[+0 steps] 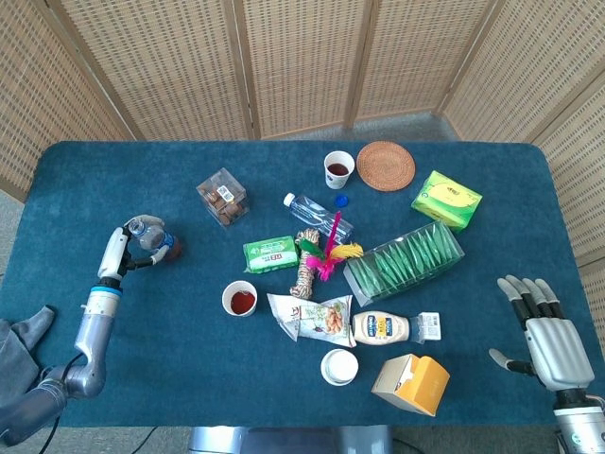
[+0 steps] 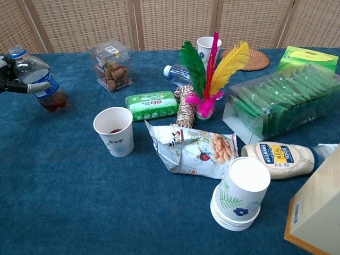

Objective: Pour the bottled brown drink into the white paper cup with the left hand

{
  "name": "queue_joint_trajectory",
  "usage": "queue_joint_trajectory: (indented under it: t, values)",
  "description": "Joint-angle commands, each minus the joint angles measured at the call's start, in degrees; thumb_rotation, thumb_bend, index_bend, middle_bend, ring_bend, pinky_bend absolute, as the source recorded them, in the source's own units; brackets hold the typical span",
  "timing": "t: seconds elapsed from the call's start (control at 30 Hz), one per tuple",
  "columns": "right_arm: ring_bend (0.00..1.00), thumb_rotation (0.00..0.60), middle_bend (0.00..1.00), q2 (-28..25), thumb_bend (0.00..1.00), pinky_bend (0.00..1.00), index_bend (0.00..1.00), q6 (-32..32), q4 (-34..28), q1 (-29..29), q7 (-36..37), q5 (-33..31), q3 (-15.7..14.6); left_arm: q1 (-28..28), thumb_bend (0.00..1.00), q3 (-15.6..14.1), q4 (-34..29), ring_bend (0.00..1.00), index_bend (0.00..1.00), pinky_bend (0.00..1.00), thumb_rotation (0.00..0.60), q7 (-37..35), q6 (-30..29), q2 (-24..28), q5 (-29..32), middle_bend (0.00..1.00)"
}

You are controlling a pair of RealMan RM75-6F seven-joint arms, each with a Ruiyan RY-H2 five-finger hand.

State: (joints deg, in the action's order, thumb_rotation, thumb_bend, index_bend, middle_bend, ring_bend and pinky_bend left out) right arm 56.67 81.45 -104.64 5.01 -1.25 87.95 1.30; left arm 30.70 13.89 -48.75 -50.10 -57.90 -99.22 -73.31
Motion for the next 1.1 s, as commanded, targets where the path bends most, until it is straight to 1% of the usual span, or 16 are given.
queue_joint_trajectory:
  t: [0.03,0.13,0.47,0.63,0.73,0.8,0.9,0.97,1.1]
  values:
    - [0.00,0.600,0.00,0.0,0.00,0.00,0.00,0.0,0.0,0.0,0.0,0.0,0.0,0.0,0.50,-0.1,0.4,0.16,0.49,0.35,0.600,-0.1,0.0,-0.3,-0.2,0.35]
    - [0.00,0.600,0.00,-0.1,0.00,0.00,0.00,0.1,0.0,0.0,0.2,0.1,0.0,0.0,0.50,-0.2,0.7,0.14,0.48,0.34,0.600,-0.7,0.2,-0.5,-0.5,0.34]
    - [0.00,0.600,0.00,0.0,0.00,0.00,0.00,0.0,0.0,0.0,0.1,0.1,-0.1,0.3,0.48,-1.0,1.5,0.00,0.39,0.25,0.600,-2.6,1.9,-0.4,-1.7,0.19]
    - [0.00,0.600,0.00,0.0,0.00,0.00,0.00,0.1,0.0,0.0,0.2,0.0,0.0,-0.1,0.48,-1.7,1.8,0.00,0.32,0.21,0.600,-3.6,1.2,-0.6,-2.8,0.08]
    - [0.00,0.600,0.00,0.0,0.00,0.00,0.00,0.1,0.0,0.0,0.1,0.1,-0.1,-0.2,0.47,-2.2,2.3,0.00,0.26,0.17,0.600,-4.7,1.3,-0.5,-3.3,0.01]
    - [0.00,0.600,0.00,-0.1,0.00,0.00,0.00,0.1,0.0,0.0,0.1,0.1,-0.1,-0.2,0.47,-2.6,2.8,0.00,0.21,0.14,0.600,-5.4,1.3,-0.4,-3.9,0.00]
    - [0.00,0.600,0.00,0.0,0.00,0.00,0.00,0.2,0.0,0.0,0.1,0.1,-0.1,-0.2,0.46,-3.0,3.4,0.00,0.07,0.09,0.600,-6.1,1.2,-0.4,-4.5,0.00]
    - [0.00,0.600,0.00,0.0,0.00,0.00,0.00,0.1,0.0,0.0,0.0,0.2,-0.1,-0.2,0.44,-3.2,3.8,0.00,0.02,0.07,0.600,-6.4,1.1,-0.4,-4.7,0.00]
    - [0.00,0.600,0.00,0.0,0.00,0.00,0.00,0.1,-0.1,0.0,-0.1,0.2,-0.2,-0.2,0.41,-3.6,3.9,0.00,0.00,0.04,0.600,-7.0,1.2,-0.3,-5.1,0.00]
